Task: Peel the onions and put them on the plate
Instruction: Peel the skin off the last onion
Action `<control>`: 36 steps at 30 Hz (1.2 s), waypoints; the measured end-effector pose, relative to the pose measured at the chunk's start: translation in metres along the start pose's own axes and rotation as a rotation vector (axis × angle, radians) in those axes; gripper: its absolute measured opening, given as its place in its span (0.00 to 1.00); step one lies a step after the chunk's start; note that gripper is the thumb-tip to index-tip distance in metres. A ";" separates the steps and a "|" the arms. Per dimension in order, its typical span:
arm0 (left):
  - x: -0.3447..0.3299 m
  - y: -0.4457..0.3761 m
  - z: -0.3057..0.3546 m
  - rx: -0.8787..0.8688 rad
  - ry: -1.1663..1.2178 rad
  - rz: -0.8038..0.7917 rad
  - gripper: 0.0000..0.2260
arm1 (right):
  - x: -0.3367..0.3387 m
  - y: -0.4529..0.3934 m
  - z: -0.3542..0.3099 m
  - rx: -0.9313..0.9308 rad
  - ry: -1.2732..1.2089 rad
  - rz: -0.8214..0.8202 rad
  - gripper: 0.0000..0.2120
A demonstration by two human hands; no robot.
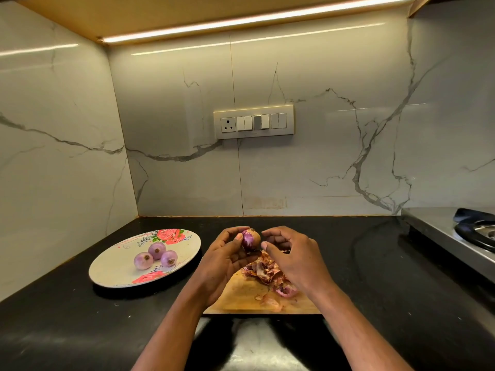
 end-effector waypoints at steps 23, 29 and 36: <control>-0.002 0.000 0.001 -0.045 -0.095 0.002 0.13 | 0.007 0.005 -0.016 0.107 0.121 0.108 0.13; -0.001 -0.001 0.002 -0.076 -0.175 0.022 0.09 | 0.004 0.006 -0.017 0.115 0.154 0.081 0.12; 0.000 -0.002 -0.004 -0.050 -0.195 0.017 0.10 | 0.003 0.007 -0.013 0.076 0.146 0.083 0.06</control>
Point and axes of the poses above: each hand's wrist, its own y-axis away from the middle knuckle, its own x-axis out of the back of the hand, z = x × y, the point moved 10 cm from there along -y, towards the middle knuckle, and after that the axes turned 12 degrees about y, right-handed, at the moved point
